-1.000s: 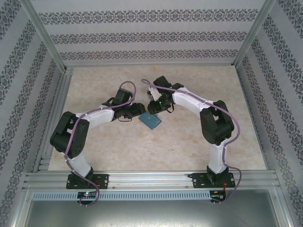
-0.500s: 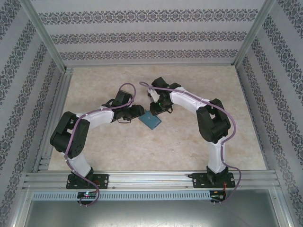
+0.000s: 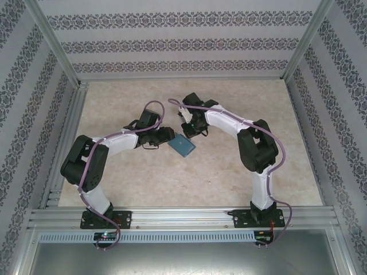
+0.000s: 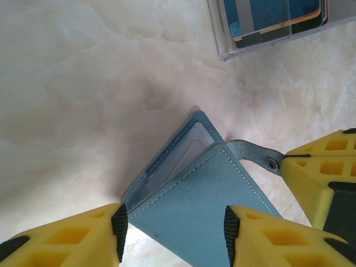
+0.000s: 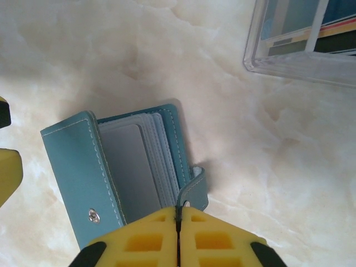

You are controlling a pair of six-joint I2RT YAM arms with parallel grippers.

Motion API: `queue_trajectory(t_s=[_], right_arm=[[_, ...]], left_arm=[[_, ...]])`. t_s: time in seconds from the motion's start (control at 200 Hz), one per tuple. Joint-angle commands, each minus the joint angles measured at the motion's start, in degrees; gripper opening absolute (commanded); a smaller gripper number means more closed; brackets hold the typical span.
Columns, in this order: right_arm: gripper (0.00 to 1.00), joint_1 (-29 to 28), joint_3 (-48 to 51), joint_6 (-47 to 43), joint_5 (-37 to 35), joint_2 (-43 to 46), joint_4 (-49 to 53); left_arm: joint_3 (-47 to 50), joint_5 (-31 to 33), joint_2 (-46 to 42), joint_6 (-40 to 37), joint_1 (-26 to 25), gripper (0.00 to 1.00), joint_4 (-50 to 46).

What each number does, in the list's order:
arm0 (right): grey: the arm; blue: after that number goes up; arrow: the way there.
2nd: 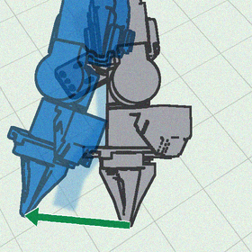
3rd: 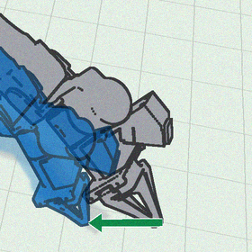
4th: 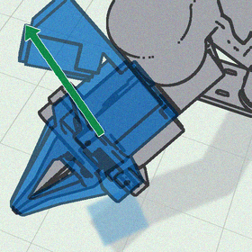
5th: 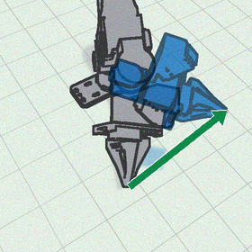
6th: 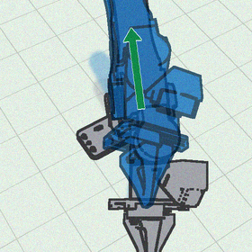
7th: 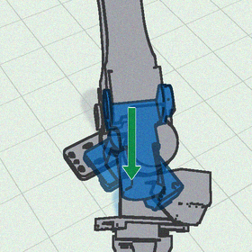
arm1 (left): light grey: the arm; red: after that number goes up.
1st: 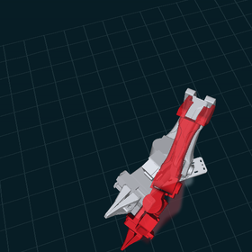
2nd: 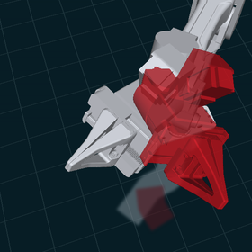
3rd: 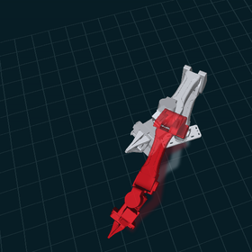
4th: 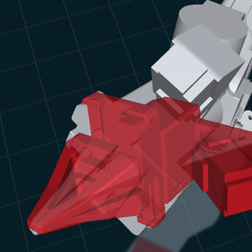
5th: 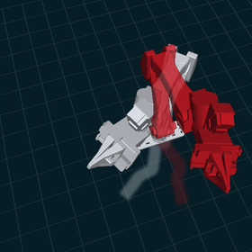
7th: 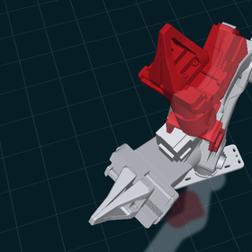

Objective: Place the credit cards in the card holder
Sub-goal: Rotate the card holder at the center of the table.

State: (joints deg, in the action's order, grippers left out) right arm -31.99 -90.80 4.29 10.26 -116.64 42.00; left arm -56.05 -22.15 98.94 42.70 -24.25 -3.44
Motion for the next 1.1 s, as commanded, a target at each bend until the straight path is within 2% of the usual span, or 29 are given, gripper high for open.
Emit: queue_trajectory(t_s=[0.0, 0.2, 0.335, 0.505, 0.629, 0.699, 0.739, 0.864, 1.099], right_arm=[[0.06, 0.89, 0.71, 0.69, -0.49, 0.88, 0.53], [0.03, 4.87, 8.46, 5.97, 6.53, 6.14, -5.93], [0.03, 8.81, 17.93, 12.48, 14.46, 11.19, -14.62], [0.03, 11.09, 31.24, 20.88, 21.00, 16.53, -27.29], [0.03, 11.14, 38.45, 24.34, 20.23, 20.06, -32.79], [0.03, 11.16, 41.91, 26.58, 19.42, 21.96, -35.81], [0.02, 11.07, 43.72, 27.81, 19.27, 22.92, -37.53], [0.03, 10.63, 47.39, 29.80, 17.83, 25.14, -40.54], [0.04, 9.32, 48.02, 28.62, 15.16, 25.19, -39.37]], left_arm=[[0.11, 1.01, -0.59, -1.21, 0.76, 0.51, -1.15], [-0.15, 0.93, -0.76, -1.60, 0.69, 0.51, -1.24], [-0.46, 1.24, -0.50, -2.59, 0.73, 0.48, -2.05], [0.06, -1.87, -0.23, -2.62, 0.58, 0.45, 0.79], [-0.02, -3.66, 0.41, -2.85, -0.17, 0.42, 1.34], [-0.30, -3.84, 0.97, -3.38, -1.01, 0.32, 1.15], [-0.73, -3.86, 1.51, -3.85, -1.69, 0.29, 0.61], [-2.34, -2.68, 3.16, -5.49, -3.06, 0.29, -2.68], [-6.91, -2.91, 7.27, -7.45, -5.07, 0.32, -7.23]])
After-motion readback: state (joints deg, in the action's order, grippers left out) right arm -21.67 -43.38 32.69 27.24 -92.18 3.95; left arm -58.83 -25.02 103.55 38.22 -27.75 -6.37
